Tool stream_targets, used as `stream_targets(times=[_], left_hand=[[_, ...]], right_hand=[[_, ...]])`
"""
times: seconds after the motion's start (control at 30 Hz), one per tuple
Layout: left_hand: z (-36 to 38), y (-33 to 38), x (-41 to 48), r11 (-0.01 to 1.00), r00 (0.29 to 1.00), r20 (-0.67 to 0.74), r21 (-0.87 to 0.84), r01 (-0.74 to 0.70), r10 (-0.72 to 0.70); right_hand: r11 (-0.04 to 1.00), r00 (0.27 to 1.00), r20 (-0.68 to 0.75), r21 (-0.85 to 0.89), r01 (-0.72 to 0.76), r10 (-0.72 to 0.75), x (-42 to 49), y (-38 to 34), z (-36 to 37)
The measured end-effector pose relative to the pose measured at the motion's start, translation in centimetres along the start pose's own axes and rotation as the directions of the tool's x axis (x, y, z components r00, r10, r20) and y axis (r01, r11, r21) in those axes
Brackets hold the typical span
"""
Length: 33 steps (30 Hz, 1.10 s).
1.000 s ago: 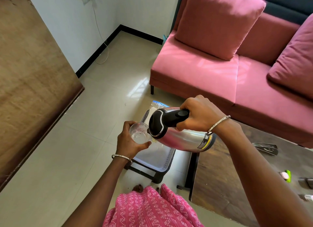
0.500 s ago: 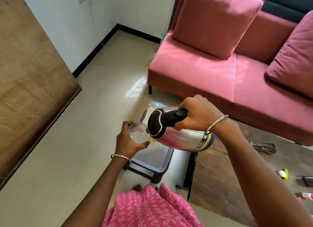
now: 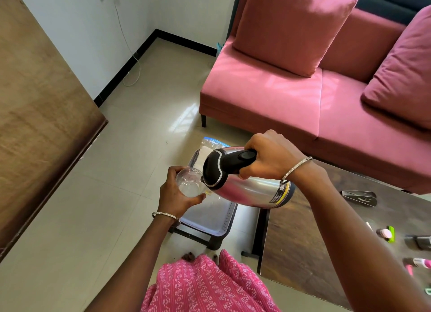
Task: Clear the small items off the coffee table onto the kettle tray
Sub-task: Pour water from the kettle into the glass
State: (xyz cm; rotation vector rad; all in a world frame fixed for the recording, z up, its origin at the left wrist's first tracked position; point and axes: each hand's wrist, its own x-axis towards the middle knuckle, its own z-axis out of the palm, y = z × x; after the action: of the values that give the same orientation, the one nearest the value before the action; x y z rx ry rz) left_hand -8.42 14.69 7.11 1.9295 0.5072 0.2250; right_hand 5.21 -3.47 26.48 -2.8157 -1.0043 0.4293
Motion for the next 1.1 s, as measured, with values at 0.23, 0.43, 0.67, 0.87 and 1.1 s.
stream_targets(times=[0.23, 0.43, 0.67, 0.87, 1.1], left_hand=[[-0.04, 0.02, 0.39, 1.000, 1.000, 0.001, 0.008, -0.003, 0.003], [-0.08, -0.09, 0.63, 1.000, 1.000, 0.009, 0.011, -0.001, 0.001], [-0.25, -0.32, 0.74, 1.000, 1.000, 0.008, 0.012, 0.001, -0.001], [-0.36, -0.42, 0.68, 1.000, 1.000, 0.009, 0.005, 0.012, -0.012], [-0.37, -0.43, 0.37, 1.000, 1.000, 0.007, -0.009, 0.011, -0.011]], right_hand=[[1.000, 1.000, -0.013, -0.006, -0.002, 0.002, 0.12, 0.12, 0.01], [1.000, 1.000, -0.011, -0.001, 0.004, -0.004, 0.19, 0.08, -0.04], [1.000, 1.000, -0.005, -0.015, 0.010, -0.010, 0.27, -0.15, -0.24], [1.000, 1.000, 0.000, -0.014, 0.005, -0.005, 0.41, -0.36, -0.27], [1.000, 1.000, 0.001, -0.018, 0.002, -0.002, 0.42, -0.51, -0.13]])
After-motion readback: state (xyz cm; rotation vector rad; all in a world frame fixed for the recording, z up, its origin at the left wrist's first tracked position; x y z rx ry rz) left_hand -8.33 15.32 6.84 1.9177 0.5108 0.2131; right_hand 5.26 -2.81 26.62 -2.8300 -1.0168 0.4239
